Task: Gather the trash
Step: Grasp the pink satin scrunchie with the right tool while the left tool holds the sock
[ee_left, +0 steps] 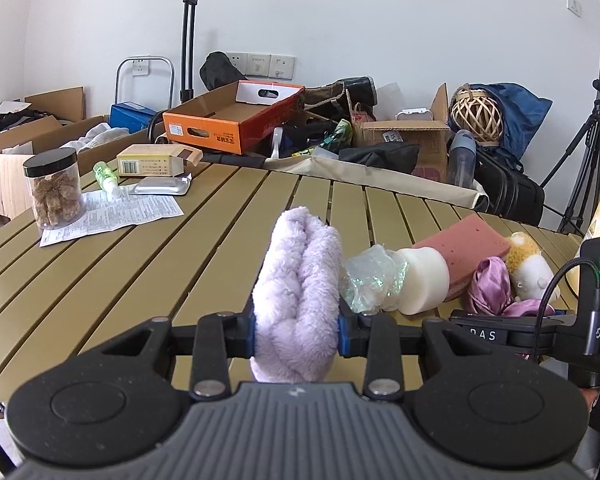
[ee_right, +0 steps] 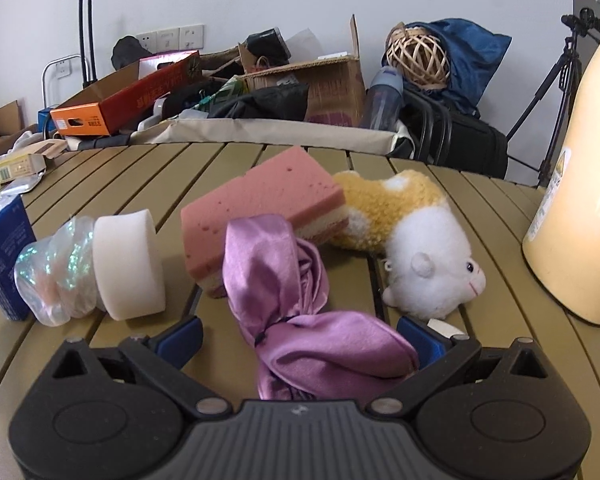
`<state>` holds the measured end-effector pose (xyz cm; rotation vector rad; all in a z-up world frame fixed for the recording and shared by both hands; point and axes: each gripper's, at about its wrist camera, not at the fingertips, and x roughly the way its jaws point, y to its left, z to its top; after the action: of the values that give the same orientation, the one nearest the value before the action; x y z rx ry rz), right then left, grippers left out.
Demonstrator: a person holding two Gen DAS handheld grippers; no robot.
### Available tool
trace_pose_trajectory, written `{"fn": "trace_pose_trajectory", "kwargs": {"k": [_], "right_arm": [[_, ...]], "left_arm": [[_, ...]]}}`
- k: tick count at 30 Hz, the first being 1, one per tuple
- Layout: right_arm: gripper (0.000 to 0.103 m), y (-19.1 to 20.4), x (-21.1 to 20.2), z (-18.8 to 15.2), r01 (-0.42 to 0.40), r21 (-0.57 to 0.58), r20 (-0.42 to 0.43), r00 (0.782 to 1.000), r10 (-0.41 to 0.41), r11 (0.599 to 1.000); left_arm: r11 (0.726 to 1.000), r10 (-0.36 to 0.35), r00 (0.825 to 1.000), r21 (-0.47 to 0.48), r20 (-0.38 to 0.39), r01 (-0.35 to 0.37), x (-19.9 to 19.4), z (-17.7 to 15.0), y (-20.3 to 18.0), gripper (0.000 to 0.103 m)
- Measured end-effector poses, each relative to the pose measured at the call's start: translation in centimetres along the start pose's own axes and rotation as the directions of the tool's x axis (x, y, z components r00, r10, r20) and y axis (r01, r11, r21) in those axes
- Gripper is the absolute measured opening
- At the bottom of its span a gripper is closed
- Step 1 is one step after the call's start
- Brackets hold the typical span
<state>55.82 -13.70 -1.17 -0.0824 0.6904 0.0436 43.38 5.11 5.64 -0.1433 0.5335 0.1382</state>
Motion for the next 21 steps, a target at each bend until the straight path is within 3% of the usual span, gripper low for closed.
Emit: {"fn": "trace_pose_trajectory", "kwargs": {"k": [21], "right_arm": [[0.103,-0.9,0.8,0.0,-0.099,0.051,-0.033,0.994,0.101,0.994]], "left_arm": [[1.000,0.003,1.000,-0.010,-0.001,-0.003,-0.1,0.1,0.3,0.035]]}}
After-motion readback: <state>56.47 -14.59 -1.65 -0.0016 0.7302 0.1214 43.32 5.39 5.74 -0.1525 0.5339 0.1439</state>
